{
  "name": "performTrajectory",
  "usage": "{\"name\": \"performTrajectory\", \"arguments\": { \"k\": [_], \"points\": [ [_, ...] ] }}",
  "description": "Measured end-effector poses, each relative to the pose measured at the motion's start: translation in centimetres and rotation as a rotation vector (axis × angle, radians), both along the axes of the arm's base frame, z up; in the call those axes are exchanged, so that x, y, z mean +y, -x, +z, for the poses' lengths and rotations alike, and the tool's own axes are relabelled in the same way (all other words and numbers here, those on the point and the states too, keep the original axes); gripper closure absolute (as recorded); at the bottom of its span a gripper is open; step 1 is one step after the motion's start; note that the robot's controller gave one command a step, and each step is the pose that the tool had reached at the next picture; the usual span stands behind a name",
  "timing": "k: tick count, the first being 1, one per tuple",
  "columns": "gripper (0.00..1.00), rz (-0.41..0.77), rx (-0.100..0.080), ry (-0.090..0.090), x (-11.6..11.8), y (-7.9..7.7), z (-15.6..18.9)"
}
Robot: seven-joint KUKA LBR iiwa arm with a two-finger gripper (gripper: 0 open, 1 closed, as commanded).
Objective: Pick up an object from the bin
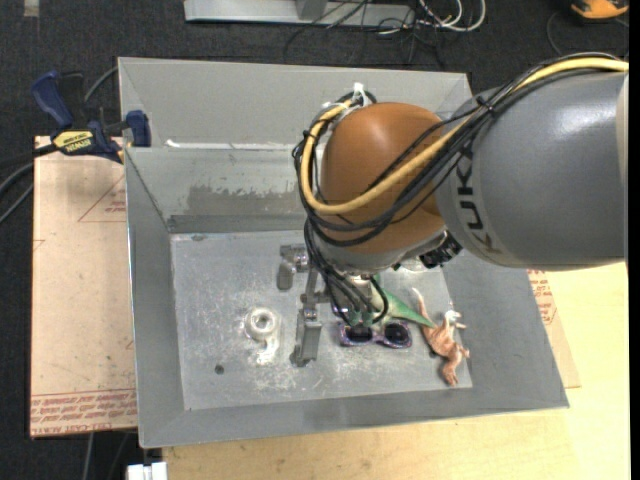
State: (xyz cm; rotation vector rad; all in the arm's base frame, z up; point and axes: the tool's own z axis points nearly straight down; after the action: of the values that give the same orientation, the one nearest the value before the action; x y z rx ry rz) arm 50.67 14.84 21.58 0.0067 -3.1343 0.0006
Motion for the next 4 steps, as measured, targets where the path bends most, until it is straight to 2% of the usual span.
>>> {"name": "performTrajectory", "arguments": {
  "k": [1, 2, 3, 4],
  "points": [
    [0.0, -0.004, -0.008, -0.001, -0.1, -0.2, 0.4],
    [0.0, 0.019, 0.008, 0.003, -4.9, 1.3, -7.0],
    [0.0, 0.167, -0.006, -0.002, -6.1, 0.2, -10.4],
    [0.0, -0.053, 0.006, 0.002, -9.0, 1.4, -0.6]
  ]
}}
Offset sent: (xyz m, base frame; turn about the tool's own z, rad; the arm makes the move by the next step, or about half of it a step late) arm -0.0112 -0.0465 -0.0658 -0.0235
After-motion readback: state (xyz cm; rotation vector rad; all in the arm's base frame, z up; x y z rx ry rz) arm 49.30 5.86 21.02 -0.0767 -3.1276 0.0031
